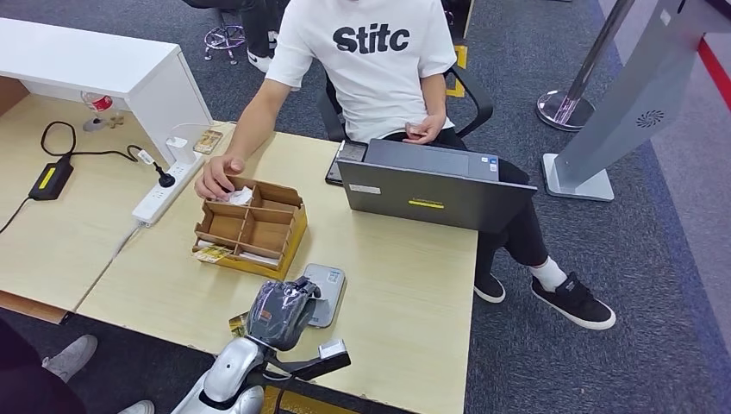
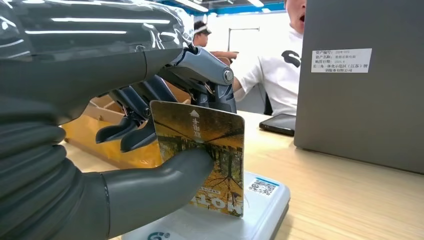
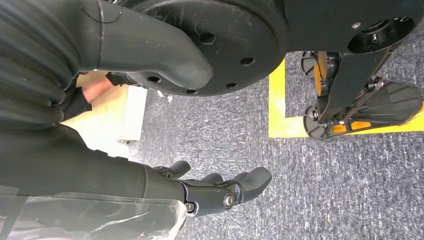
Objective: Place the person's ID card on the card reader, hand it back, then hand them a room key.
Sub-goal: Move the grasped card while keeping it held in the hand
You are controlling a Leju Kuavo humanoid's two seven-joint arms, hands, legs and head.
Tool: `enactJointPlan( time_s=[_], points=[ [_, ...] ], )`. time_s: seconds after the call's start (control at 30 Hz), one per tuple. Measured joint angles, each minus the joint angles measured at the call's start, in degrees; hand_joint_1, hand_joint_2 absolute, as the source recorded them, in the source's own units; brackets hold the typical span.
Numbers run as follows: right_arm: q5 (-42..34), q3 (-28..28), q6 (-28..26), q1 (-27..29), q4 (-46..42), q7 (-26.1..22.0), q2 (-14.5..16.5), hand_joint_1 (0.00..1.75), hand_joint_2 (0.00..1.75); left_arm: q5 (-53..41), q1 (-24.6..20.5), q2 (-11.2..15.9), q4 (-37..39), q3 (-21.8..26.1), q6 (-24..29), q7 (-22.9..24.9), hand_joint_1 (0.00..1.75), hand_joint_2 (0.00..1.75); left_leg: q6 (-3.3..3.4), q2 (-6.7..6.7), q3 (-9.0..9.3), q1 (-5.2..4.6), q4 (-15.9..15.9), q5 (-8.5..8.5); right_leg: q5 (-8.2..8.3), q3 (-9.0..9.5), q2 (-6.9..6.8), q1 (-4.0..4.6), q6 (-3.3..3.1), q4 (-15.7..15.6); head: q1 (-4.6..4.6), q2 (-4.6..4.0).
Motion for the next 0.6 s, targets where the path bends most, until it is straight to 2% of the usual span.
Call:
enactJointPlan(
  time_s=[0.13,0.23,0.47,0.6],
  points=[
    [0.9,0.0,0.1,0.0,0.0,0.7,0.0,0.0,1.75,-1.4,-1.6,0.0,5.0,-1.2,-3.4,2.0,1.75,1.75,0.0,-0.01,0.02,0.0,0.0,0.0,0.0,0.03,-0.02,0.0,0.0,0.0,0.0,0.0],
    [1.1,-0.1,0.1,0.0,0.0,0.9,0.0,0.0,1.75,-1.7,-2.0,0.0,6.3,-1.5,-3.5,2.4,1.75,1.75,0.0,-0.01,0.03,0.0,0.0,0.0,0.0,0.05,-0.02,0.0,0.0,0.0,0.0,0.0],
    [1.3,-0.2,0.0,0.0,0.0,1.0,0.0,0.0,1.75,-0.9,-2.3,0.3,6.3,-1.6,3.1,2.5,1.75,1.75,0.0,-0.01,0.04,0.01,0.0,0.01,0.01,0.05,-0.02,0.0,0.0,0.0,0.0,0.0],
    [1.7,-0.3,-0.1,0.0,0.0,0.9,0.0,0.0,1.75,0.8,-2.8,2.0,1.3,-0.6,4.4,2.5,1.75,1.75,0.01,-0.01,0.03,0.01,0.0,0.02,0.01,0.03,-0.02,0.01,0.0,0.0,0.0,0.0]
  ],
)
